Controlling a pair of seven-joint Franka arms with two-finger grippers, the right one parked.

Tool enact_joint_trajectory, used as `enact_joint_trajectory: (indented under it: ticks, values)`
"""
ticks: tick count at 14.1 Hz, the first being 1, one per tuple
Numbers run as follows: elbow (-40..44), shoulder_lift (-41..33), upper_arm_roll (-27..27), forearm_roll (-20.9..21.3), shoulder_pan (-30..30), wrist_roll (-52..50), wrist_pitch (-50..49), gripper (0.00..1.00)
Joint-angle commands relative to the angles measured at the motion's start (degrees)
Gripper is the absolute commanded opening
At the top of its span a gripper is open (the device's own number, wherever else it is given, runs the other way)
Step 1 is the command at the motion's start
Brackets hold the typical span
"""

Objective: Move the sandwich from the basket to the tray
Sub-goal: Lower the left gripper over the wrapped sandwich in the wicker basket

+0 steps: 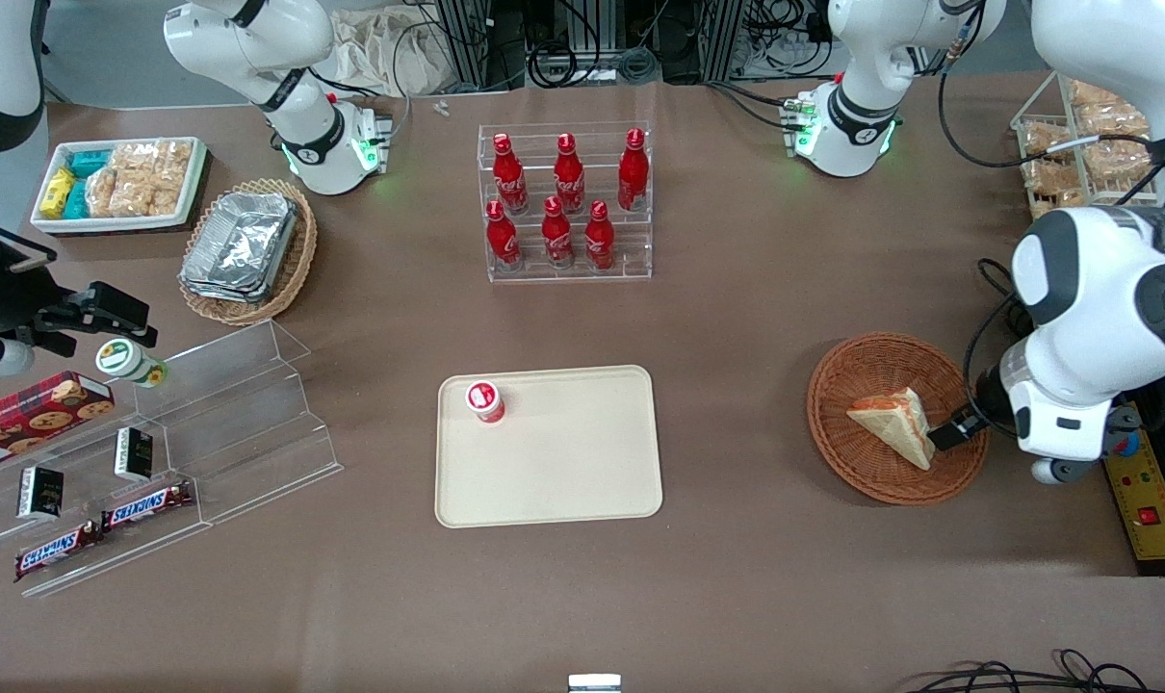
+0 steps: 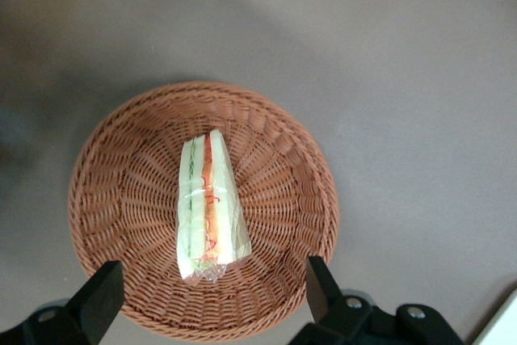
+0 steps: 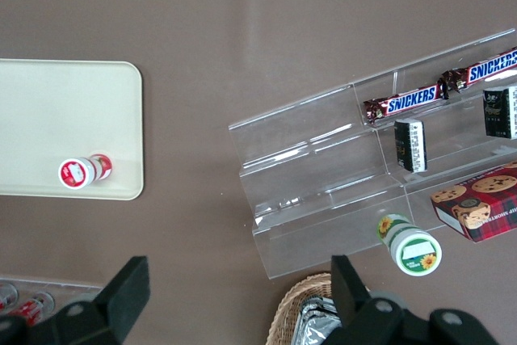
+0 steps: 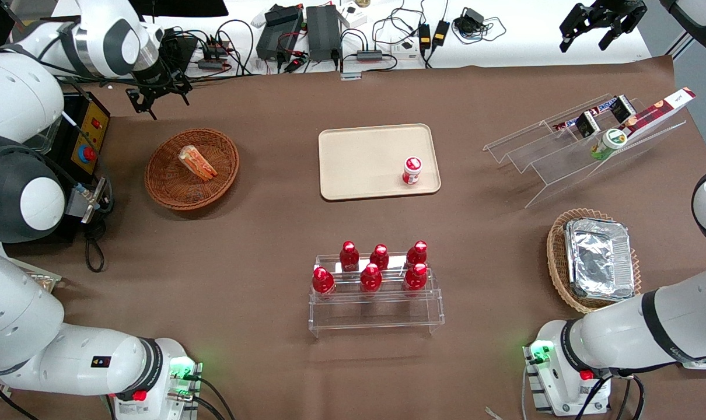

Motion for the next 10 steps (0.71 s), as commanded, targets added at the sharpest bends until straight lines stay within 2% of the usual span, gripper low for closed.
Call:
enact_joint_trajectory:
  ticks: [1, 6, 10]
  values:
    - [-2.11, 0.91, -0.12, -0.39, -0.19, -3.89, 1.55, 1.00]
    - [-10.45, 1.26, -0.12, -0.65, -0.10, -5.56, 10.59, 1.00]
    - [-13.45, 1.70, -0.12, -0.65, -0.10, -7.33, 14.37, 1.00]
